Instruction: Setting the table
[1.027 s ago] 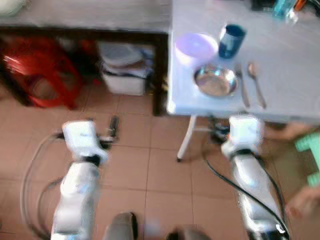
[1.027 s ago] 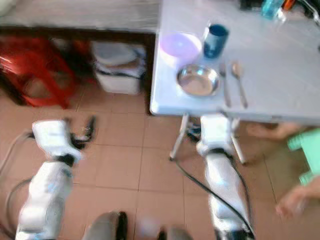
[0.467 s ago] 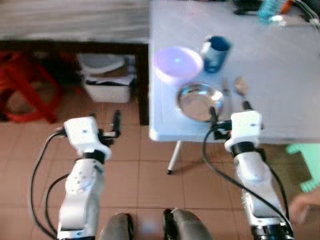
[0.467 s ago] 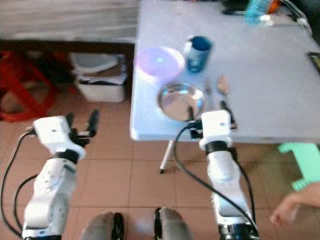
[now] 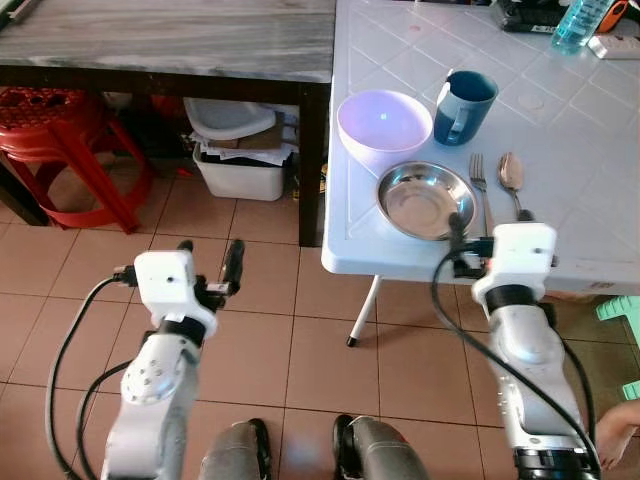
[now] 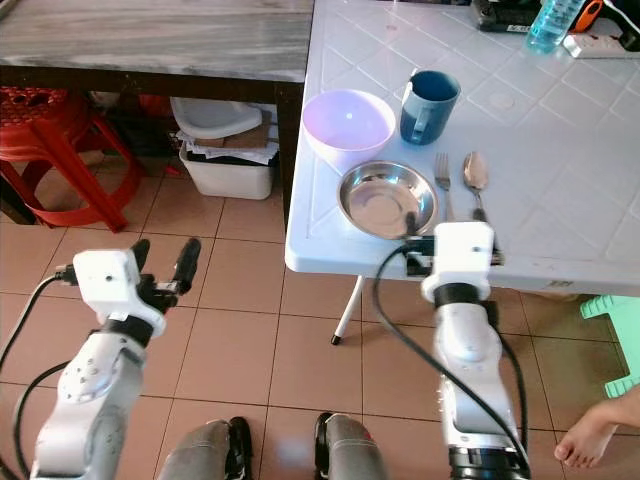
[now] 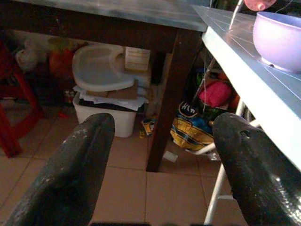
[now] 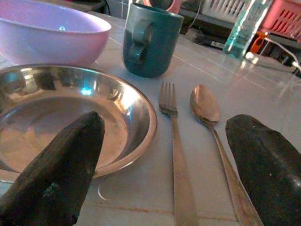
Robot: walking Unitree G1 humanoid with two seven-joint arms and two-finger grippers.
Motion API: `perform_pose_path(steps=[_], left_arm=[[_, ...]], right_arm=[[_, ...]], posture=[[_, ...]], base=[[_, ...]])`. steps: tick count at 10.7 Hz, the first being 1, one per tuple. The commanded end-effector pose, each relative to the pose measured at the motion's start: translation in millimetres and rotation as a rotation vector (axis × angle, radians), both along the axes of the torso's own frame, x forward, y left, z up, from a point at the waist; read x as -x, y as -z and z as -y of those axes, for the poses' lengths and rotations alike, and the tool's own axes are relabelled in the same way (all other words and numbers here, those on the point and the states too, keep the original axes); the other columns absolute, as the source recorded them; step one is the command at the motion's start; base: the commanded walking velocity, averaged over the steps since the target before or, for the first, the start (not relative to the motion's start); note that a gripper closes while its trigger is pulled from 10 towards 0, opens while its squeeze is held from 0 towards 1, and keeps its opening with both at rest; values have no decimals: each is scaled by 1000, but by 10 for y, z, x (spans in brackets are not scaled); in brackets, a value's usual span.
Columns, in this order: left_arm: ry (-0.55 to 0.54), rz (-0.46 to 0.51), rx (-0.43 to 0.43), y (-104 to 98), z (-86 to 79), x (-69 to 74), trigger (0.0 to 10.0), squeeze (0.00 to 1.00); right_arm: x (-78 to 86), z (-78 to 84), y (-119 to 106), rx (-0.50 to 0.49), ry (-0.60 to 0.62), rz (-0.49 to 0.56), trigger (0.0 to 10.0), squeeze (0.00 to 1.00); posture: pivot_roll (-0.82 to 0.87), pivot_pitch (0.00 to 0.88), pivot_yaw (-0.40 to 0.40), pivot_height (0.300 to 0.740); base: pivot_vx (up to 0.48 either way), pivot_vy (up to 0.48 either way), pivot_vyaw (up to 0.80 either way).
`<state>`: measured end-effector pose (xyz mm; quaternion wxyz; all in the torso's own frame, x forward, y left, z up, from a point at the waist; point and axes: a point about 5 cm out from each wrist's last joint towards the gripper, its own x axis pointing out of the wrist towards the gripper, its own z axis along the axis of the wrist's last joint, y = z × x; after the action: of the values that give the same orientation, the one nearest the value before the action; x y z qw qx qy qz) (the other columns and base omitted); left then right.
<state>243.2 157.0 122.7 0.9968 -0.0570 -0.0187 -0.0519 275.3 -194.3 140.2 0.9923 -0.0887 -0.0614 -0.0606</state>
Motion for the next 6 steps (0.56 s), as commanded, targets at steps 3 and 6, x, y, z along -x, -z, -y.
perform_pose_path(steps=[3,6], left_arm=[[3,13,-22,-31,-10,26,10000,0],[20,10,-22,-29,11,38,10000,0]], right_arm=[[-71,25,-49,-55,-27,1,10000,1000],[-129,19,-60,-148,-55,-32,10000,0]], posture=[[-10,234,-12,740],[-10,239,-6,740]], base=[[0,0,0],[0,0,0]])
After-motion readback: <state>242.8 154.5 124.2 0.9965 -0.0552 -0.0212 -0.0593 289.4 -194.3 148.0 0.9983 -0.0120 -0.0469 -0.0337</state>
